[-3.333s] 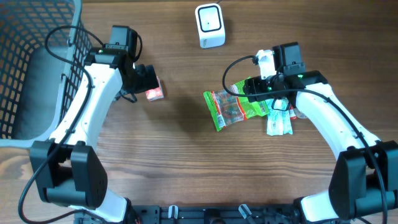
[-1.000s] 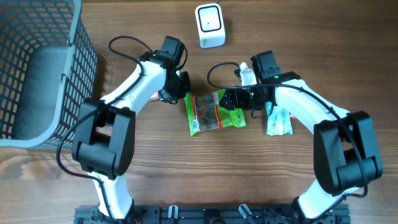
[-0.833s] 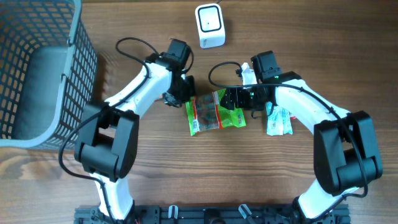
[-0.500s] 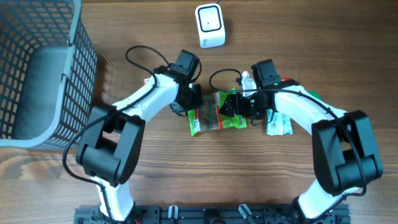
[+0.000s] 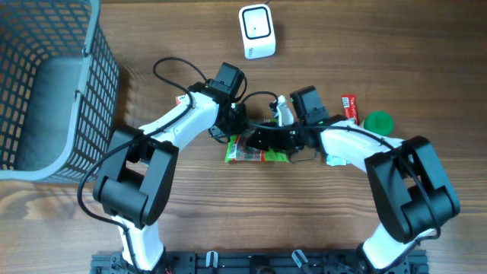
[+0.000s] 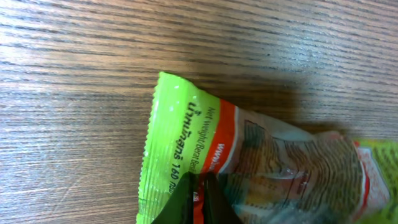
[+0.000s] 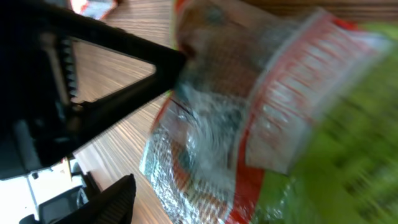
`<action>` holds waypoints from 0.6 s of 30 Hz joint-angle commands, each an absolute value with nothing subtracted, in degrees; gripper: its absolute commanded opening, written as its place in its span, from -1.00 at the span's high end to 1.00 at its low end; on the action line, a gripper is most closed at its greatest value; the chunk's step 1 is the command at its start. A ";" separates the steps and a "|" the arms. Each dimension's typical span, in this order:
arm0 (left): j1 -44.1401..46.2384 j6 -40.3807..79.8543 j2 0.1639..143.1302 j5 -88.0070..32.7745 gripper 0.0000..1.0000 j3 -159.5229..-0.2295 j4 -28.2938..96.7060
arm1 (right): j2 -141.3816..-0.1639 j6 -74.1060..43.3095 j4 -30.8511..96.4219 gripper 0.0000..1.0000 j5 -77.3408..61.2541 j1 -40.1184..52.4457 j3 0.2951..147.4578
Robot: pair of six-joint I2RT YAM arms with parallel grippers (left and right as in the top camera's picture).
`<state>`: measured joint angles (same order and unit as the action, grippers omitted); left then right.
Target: Scan the item barcode
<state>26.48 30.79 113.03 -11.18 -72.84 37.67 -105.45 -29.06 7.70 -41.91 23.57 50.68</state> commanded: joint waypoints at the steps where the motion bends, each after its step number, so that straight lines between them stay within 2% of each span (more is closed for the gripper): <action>1: 27.22 31.99 117.23 -10.39 0.92 -70.37 38.33 | -106.63 -34.28 3.51 -0.19 -43.33 26.39 50.87; 3: 27.22 31.99 117.23 -10.39 0.92 -70.37 38.30 | -106.69 -34.24 3.18 -0.09 -41.60 26.79 50.87; 5: 27.22 31.99 117.23 -10.39 0.92 -70.37 38.28 | -106.76 -31.40 2.31 0.11 -41.65 26.79 50.87; 8: 26.92 31.97 116.84 -10.15 0.92 -70.54 38.30 | -106.89 -26.28 2.11 0.63 -41.93 26.79 50.87; 10: 25.71 31.97 114.50 -6.96 0.92 -70.94 38.35 | -106.89 -20.95 2.28 0.83 -42.54 26.76 50.87; 13: 23.40 31.97 108.49 -1.23 0.92 -70.94 39.79 | -106.83 -15.05 3.27 0.89 -44.05 25.91 50.87; 16: 21.02 31.94 103.33 1.58 0.92 -70.94 41.28 | -106.83 -14.92 3.70 0.91 -48.47 23.03 50.89; 18: 18.63 31.88 100.09 1.58 0.92 -70.94 42.24 | -106.80 -8.36 3.66 0.91 -59.02 18.98 50.89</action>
